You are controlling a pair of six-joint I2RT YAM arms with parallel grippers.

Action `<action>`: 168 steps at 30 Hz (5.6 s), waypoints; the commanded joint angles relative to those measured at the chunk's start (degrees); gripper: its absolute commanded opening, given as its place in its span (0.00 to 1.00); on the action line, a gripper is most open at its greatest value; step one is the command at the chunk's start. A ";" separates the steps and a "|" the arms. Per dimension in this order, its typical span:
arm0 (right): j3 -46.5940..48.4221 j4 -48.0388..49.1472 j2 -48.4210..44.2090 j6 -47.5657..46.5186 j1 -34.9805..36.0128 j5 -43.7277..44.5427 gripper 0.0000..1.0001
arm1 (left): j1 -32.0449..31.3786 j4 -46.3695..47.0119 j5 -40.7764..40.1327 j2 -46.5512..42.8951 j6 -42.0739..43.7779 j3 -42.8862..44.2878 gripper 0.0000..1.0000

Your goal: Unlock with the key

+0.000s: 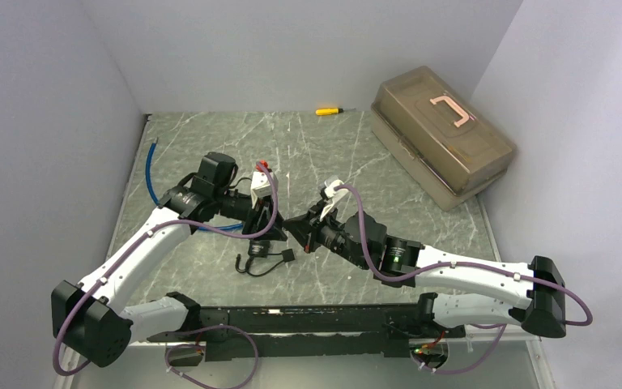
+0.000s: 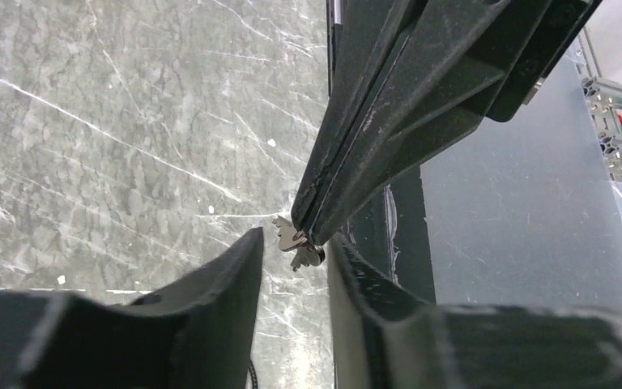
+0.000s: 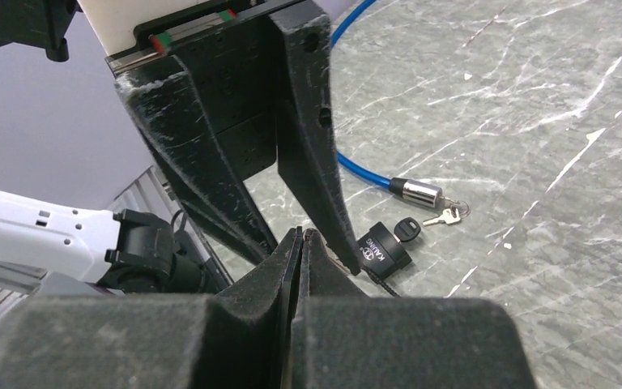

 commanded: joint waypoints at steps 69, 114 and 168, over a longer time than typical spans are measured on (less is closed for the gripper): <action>8.71 -3.04 0.84 -7.83 -4.78 -30.81 0.32 | -0.55 -39.53 3.85 -1.04 24.62 20.30 0.00; 1.98 5.14 -5.14 -1.57 -8.06 -33.71 0.00 | 2.27 -37.73 4.45 1.40 21.15 19.21 0.53; 6.24 0.28 -3.11 -4.95 -8.04 -35.20 0.29 | 2.44 -36.29 0.35 -5.02 22.95 18.26 0.00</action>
